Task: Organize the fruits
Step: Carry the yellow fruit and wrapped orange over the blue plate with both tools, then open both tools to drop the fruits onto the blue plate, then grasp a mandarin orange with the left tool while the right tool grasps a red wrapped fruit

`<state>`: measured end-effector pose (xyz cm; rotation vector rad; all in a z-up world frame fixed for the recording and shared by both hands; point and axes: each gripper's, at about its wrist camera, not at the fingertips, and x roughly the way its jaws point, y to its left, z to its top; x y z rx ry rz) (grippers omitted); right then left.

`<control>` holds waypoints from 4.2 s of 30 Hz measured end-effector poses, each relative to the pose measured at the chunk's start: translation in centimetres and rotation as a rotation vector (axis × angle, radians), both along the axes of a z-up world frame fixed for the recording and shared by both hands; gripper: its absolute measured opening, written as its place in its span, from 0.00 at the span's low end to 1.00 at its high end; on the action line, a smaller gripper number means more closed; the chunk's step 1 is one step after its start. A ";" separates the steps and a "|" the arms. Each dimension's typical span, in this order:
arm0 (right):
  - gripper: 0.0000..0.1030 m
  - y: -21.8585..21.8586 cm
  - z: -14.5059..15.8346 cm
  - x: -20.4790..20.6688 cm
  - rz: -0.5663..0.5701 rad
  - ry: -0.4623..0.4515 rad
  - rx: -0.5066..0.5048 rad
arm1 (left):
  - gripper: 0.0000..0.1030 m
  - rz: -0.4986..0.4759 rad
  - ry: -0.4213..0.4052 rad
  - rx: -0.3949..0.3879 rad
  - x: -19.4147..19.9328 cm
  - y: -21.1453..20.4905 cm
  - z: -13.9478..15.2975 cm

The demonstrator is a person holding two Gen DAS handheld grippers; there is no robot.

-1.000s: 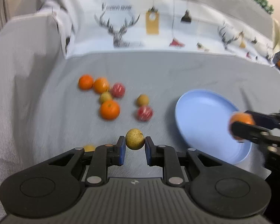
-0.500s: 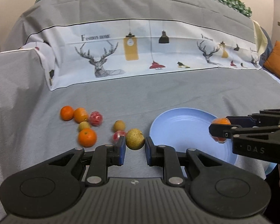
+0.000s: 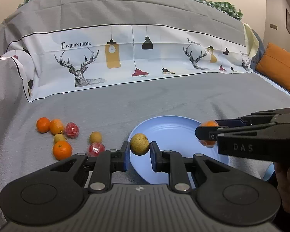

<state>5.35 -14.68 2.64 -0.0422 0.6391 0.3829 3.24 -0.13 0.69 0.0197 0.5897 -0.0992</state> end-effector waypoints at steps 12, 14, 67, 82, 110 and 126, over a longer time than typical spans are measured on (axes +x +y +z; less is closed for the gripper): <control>0.38 -0.3 -0.4 0.4 -0.030 0.013 0.014 | 0.23 -0.022 -0.003 0.001 0.1 -0.2 -0.3; 0.38 -0.2 -0.4 0.4 -0.030 0.014 0.013 | 0.23 -0.029 -0.003 0.003 0.1 -0.3 -0.4; 0.45 -0.1 -0.5 0.4 -0.049 0.015 -0.007 | 0.29 -0.058 -0.008 0.001 0.1 -1.1 -0.6; 0.42 0.2 -0.4 0.1 -0.052 -0.020 -0.018 | 0.27 -0.055 -0.016 0.017 -0.4 -1.0 -0.2; 0.30 1.4 0.1 -0.6 0.044 -0.055 0.019 | 0.26 0.215 0.054 -0.135 0.9 10.7 1.8; 0.28 8.9 -1.3 1.1 0.239 -0.018 0.071 | 0.26 0.280 0.083 -0.203 2.0 12.4 0.6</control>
